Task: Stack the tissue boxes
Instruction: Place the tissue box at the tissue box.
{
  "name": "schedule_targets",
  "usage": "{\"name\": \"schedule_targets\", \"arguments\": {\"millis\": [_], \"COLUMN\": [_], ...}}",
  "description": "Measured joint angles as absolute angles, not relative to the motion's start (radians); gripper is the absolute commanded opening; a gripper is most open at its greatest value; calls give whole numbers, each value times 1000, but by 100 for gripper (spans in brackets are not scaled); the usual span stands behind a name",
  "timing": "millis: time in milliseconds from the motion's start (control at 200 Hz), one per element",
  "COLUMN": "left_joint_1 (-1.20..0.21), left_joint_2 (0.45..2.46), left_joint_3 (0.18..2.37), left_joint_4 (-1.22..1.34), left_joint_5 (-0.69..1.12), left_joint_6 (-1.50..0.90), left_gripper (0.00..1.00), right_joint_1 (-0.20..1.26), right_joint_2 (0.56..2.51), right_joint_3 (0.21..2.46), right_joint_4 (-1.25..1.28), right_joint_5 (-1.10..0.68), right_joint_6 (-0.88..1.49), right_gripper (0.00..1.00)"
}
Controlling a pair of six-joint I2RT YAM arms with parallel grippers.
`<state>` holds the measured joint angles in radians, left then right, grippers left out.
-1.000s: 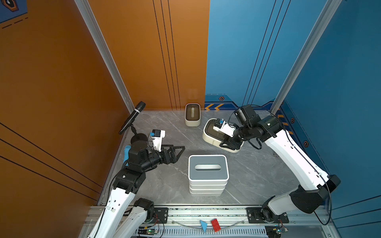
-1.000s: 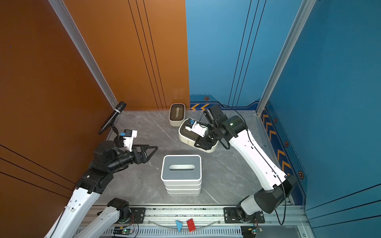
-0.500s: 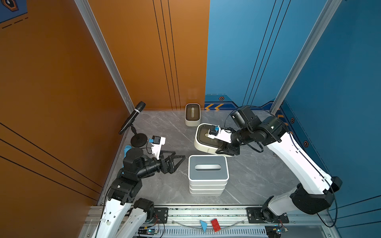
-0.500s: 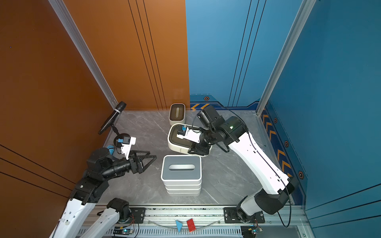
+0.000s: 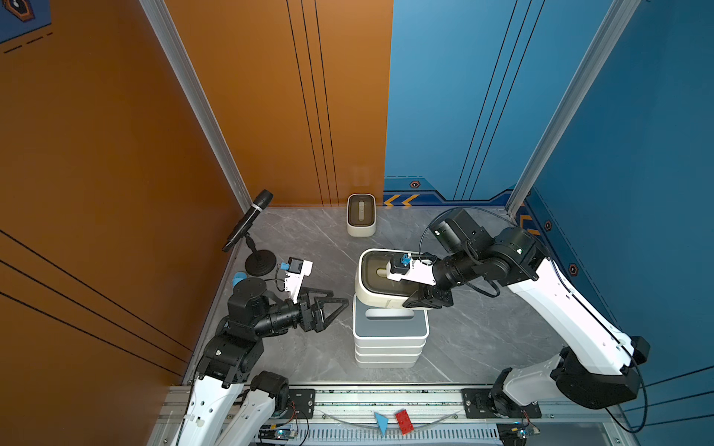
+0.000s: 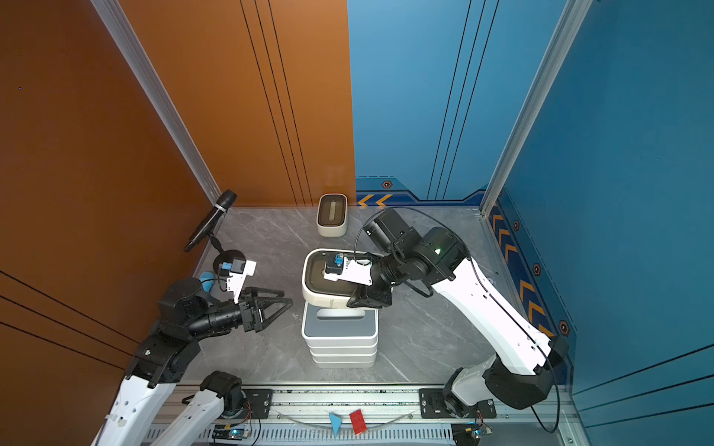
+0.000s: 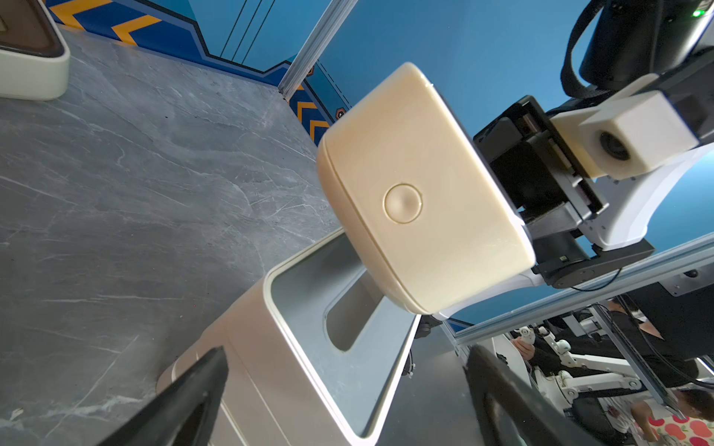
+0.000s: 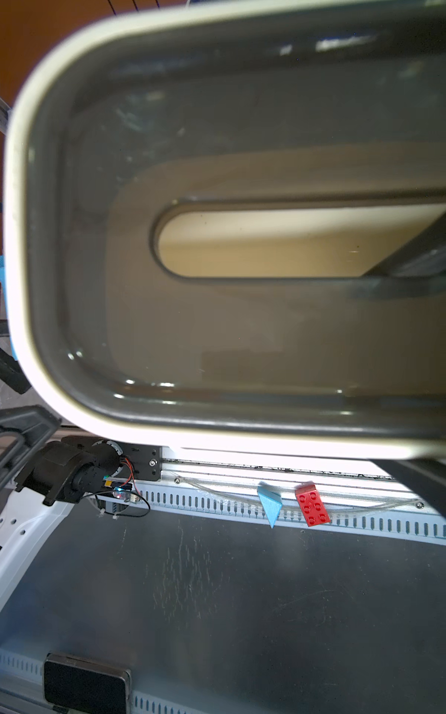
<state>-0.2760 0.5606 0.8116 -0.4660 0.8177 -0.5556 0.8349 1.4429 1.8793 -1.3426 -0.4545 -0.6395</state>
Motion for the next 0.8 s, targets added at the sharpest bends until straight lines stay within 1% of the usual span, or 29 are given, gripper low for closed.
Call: {"name": "schedule_targets", "arguments": {"millis": [205, 641, 796], "left_joint_1": [-276, -276, -276], "left_joint_2": [522, 517, 521], "left_joint_3": [830, 834, 875], "left_joint_4": [-497, -553, -594], "left_joint_5": [852, 882, 904], "left_joint_6": [-577, -575, -546], "left_gripper": [98, 98, 98], "right_joint_1": [888, 980, 1000], "right_joint_2": [1434, 1423, 1423], "right_joint_3": [1879, 1875, 1874], "right_joint_4": [-1348, -1354, -1354], "right_joint_5": [-426, -315, -298], "right_joint_6": [-636, -558, -525], "right_gripper": [36, 36, 36]}}
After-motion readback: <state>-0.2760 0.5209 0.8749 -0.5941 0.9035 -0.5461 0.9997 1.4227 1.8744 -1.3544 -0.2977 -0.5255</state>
